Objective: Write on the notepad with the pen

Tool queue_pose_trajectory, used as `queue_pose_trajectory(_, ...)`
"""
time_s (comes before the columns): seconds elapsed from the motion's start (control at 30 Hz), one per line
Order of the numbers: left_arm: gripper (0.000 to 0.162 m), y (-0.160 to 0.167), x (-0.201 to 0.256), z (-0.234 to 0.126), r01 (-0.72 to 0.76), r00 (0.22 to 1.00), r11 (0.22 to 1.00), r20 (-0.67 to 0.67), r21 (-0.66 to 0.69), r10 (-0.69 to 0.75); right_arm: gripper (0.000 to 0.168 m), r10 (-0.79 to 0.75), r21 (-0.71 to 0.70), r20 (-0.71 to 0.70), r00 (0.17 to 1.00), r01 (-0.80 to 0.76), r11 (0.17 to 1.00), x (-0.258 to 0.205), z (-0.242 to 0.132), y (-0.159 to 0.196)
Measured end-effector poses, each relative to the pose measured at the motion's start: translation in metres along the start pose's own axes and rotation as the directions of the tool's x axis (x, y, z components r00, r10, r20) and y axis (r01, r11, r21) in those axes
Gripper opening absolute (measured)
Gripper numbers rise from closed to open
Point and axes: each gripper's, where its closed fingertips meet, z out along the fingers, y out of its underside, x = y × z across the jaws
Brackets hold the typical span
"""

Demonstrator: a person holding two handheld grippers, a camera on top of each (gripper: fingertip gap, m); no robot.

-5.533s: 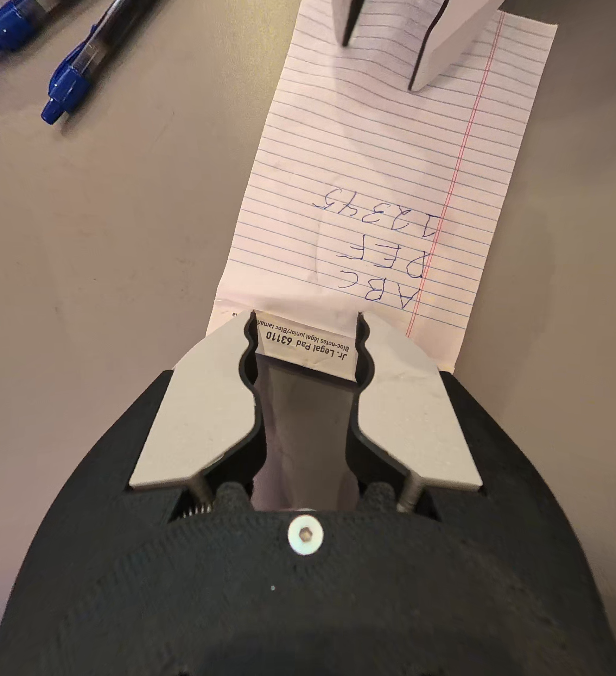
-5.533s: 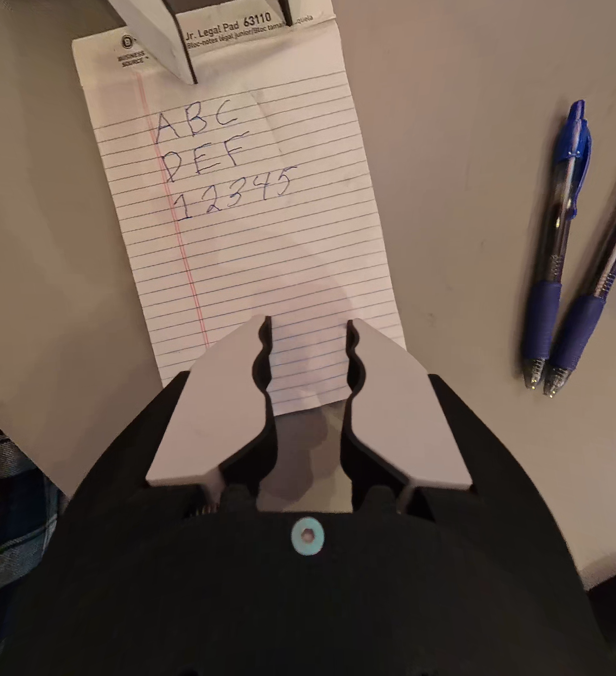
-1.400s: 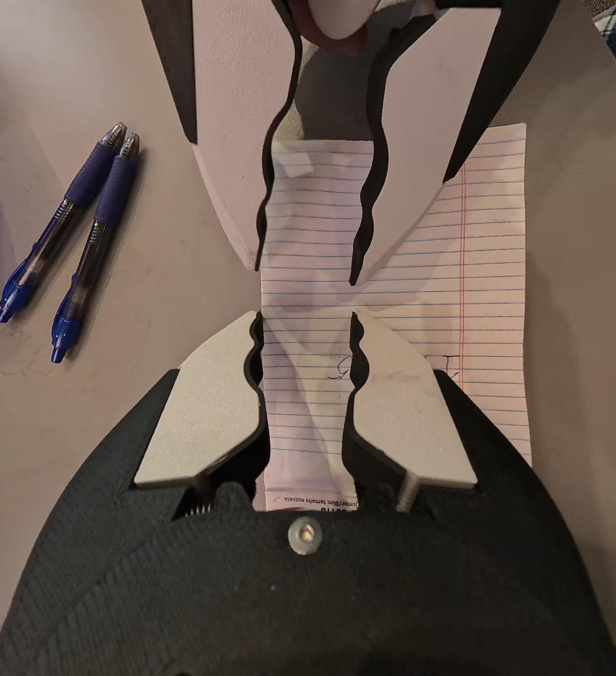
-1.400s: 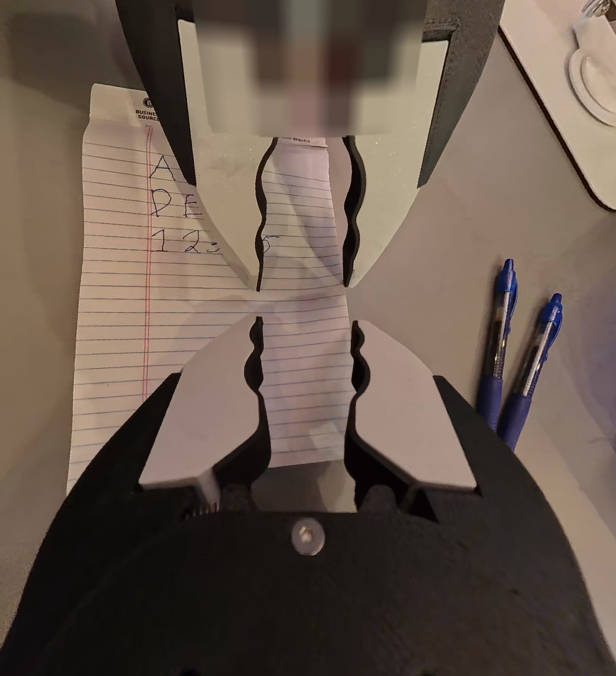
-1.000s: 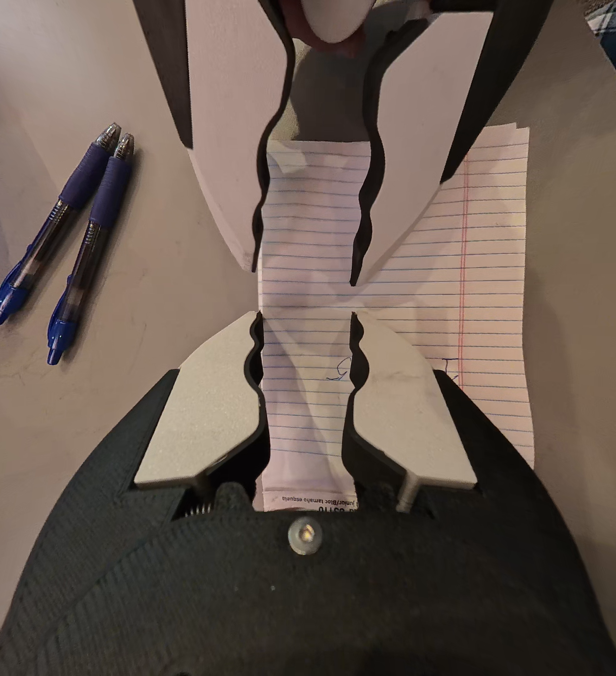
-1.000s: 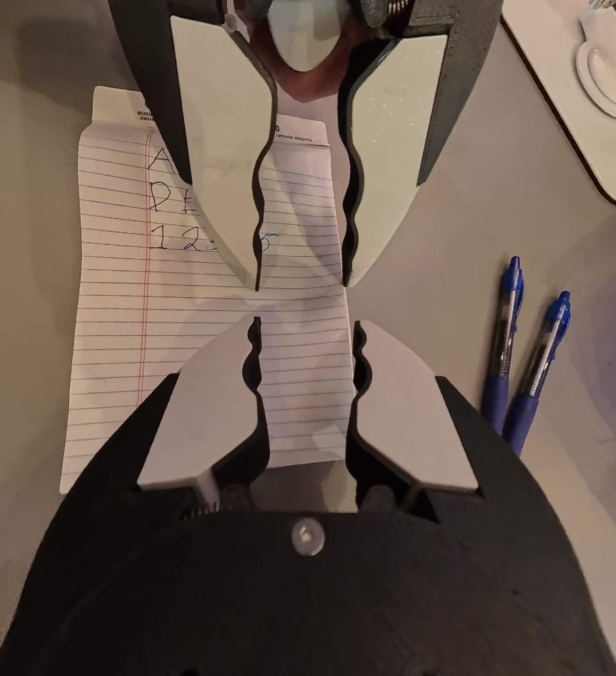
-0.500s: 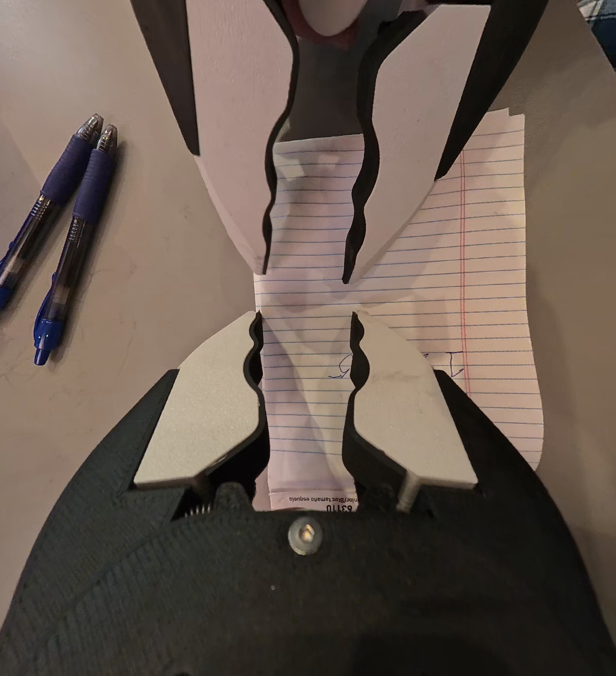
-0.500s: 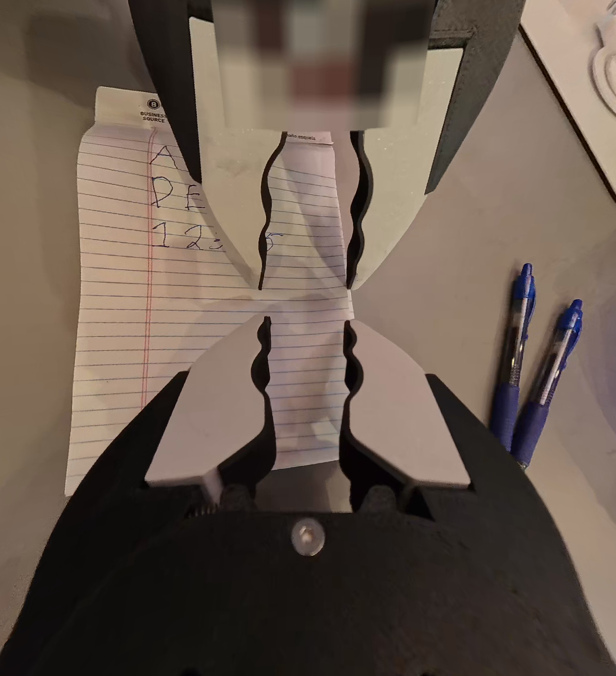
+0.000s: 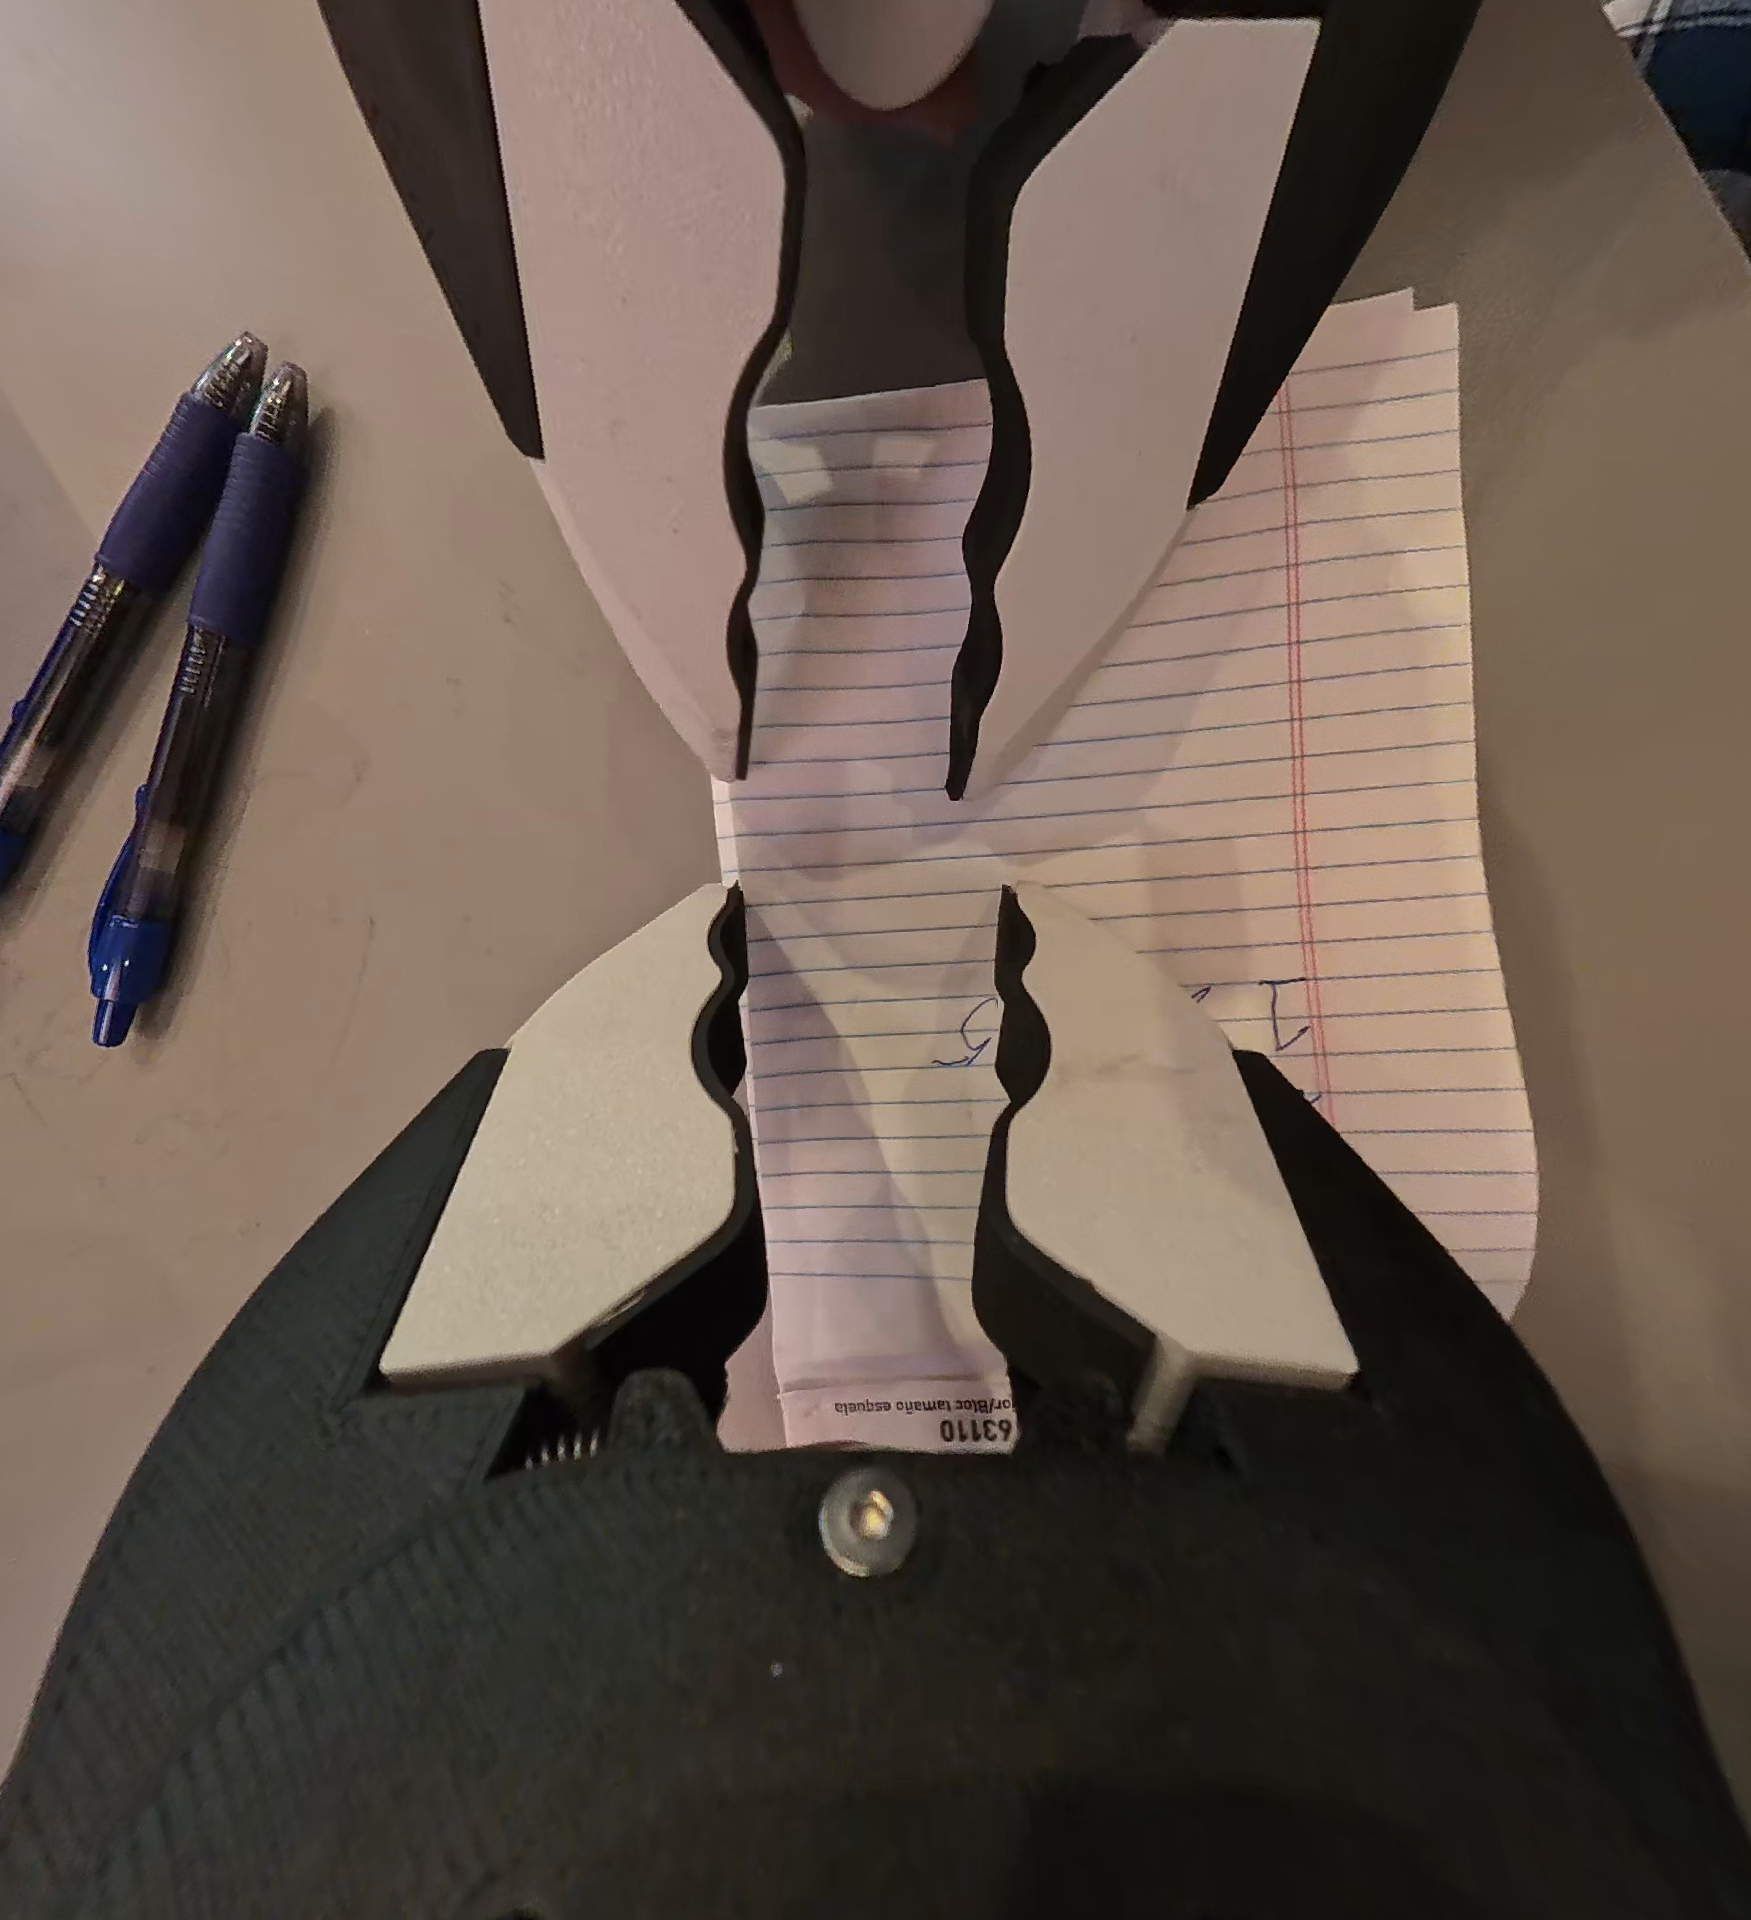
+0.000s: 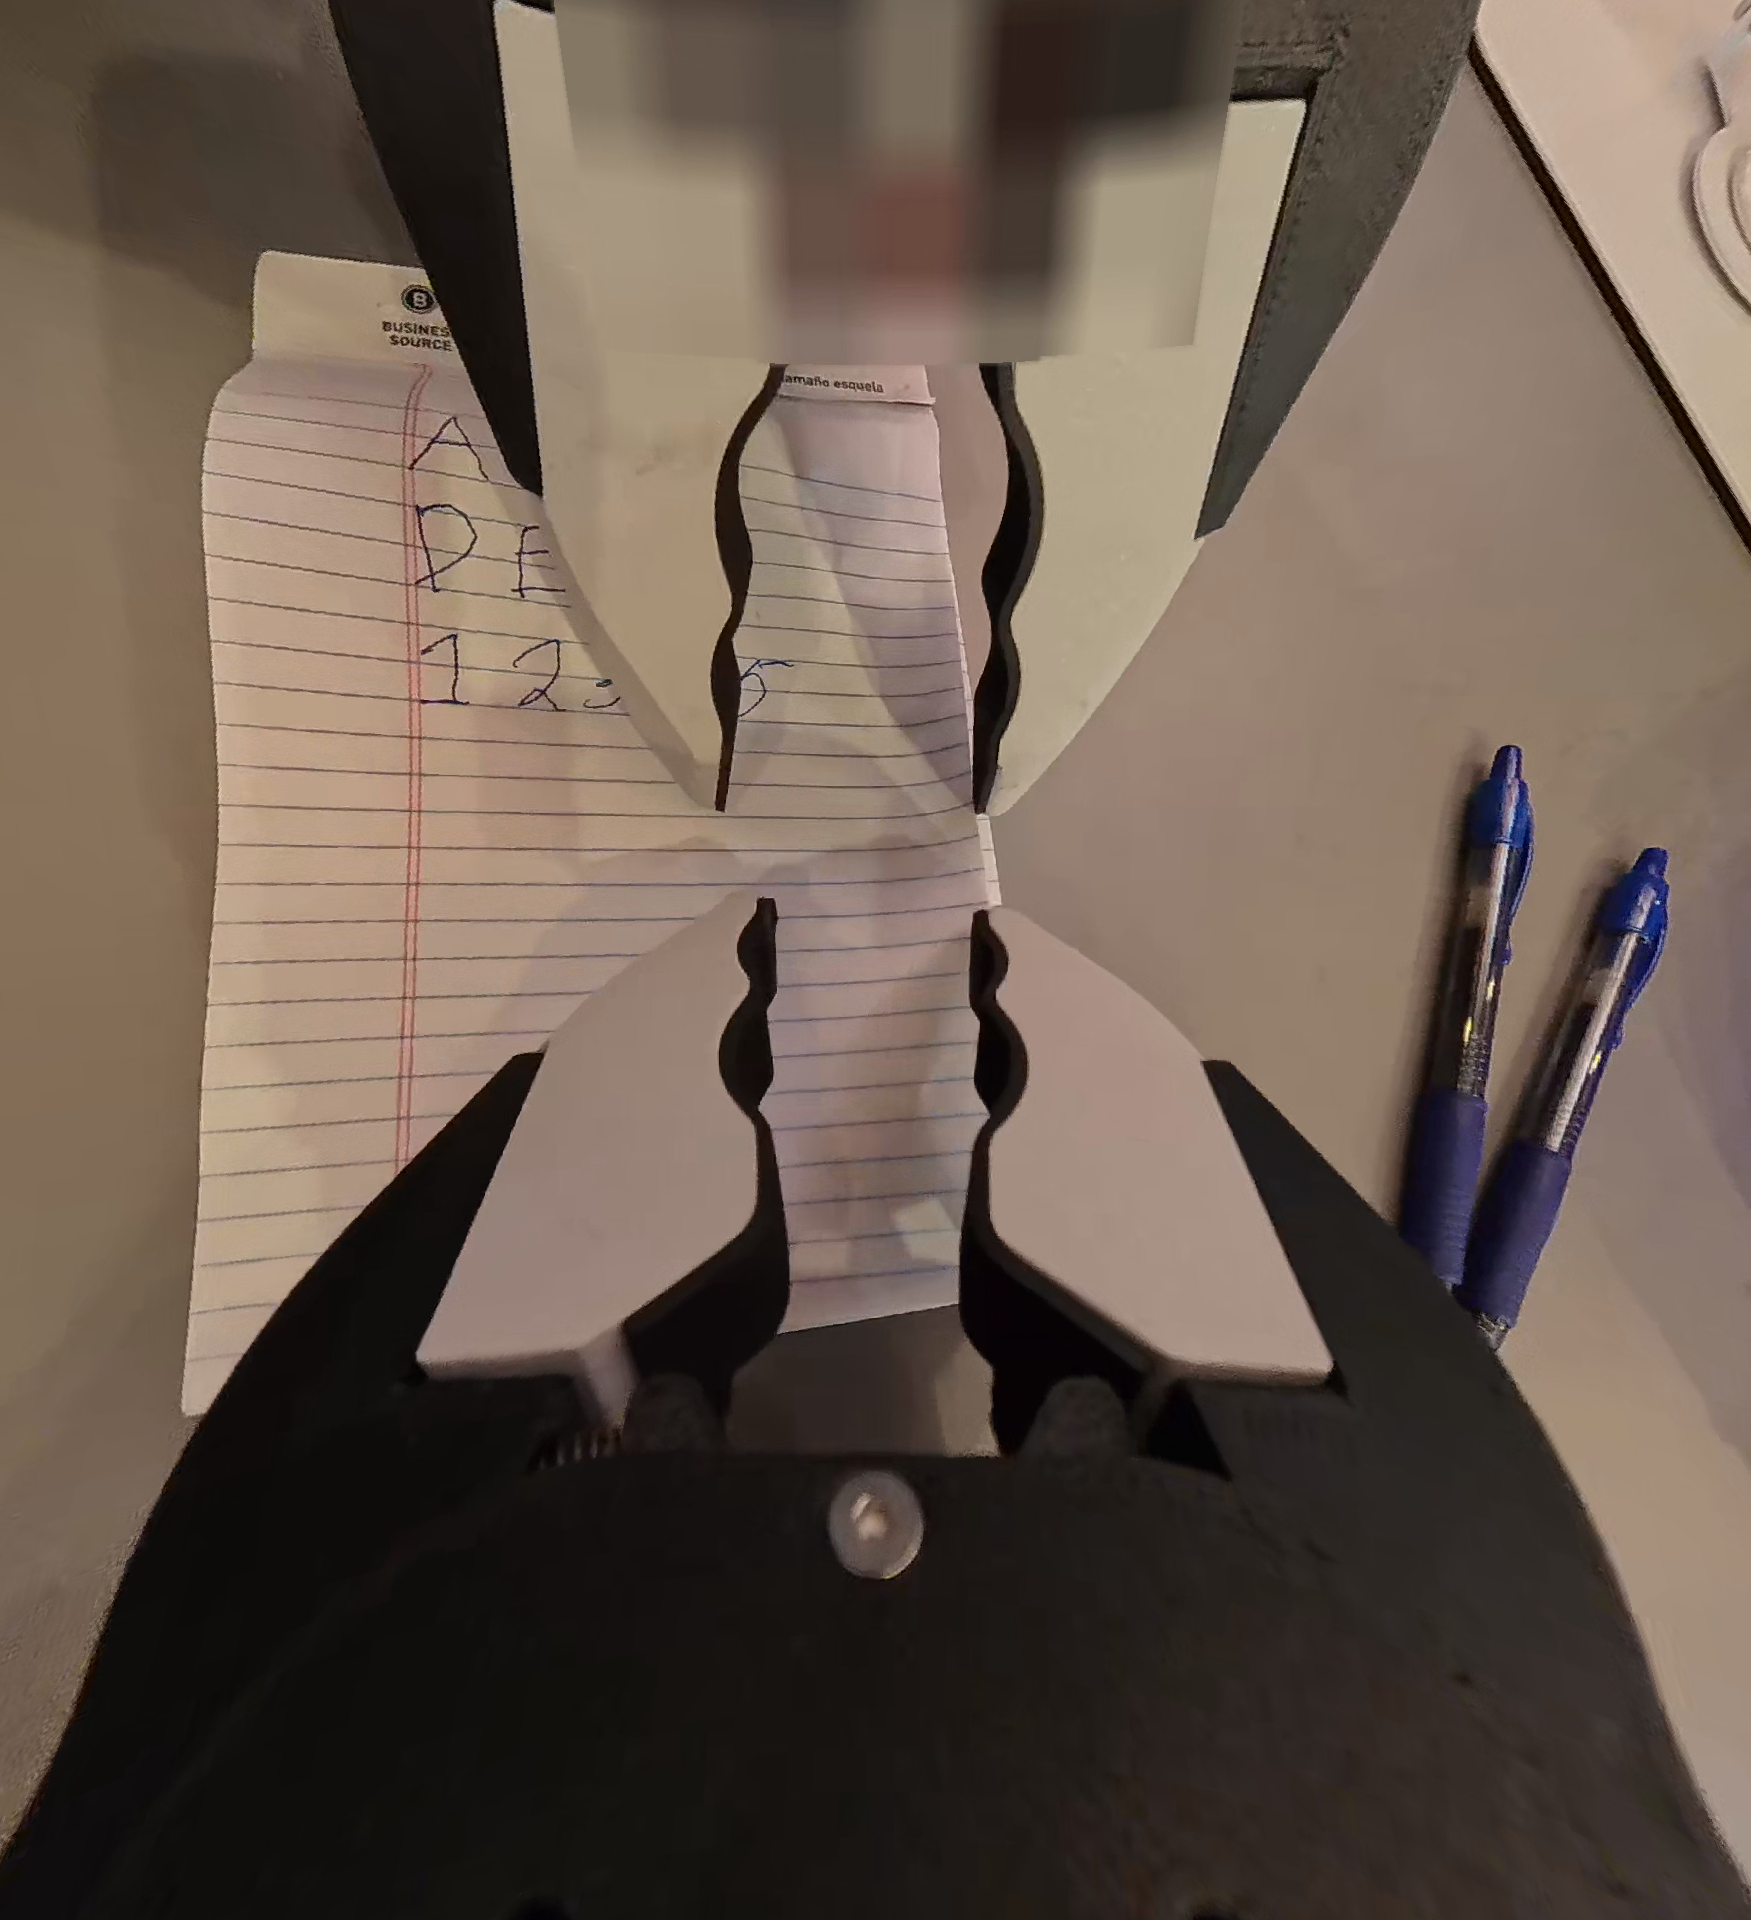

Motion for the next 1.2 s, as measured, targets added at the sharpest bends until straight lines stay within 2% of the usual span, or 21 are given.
queue_pose_trajectory(0.13, 0.045, 0.0001, 0.0013, 0.0002, -0.001, 1.0, 1.0, -0.006, -0.003, 0.001, 0.043, 0.031, 0.005, 0.008, 0.999, -0.031, 1.0, 0.0016, 0.0001, 0.0008)
queue_pose_trajectory(0.77, 0.045, 0.0001, 0.0019, 0.0, -0.006, 1.0, 1.0, -0.005, -0.008, 0.005, 0.037, 0.031, 0.004, 0.022, 0.999, -0.031, 1.0, -0.0004, 0.0006, 0.0008)
queue_pose_trajectory(1.2, 0.045, -0.0003, 0.0038, 0.0004, -0.008, 1.0, 1.0, -0.013, -0.011, 0.008, 0.022, -0.036, -0.006, -0.034, 0.999, 0.035, 0.999, 0.0017, 0.0008, -0.0003)
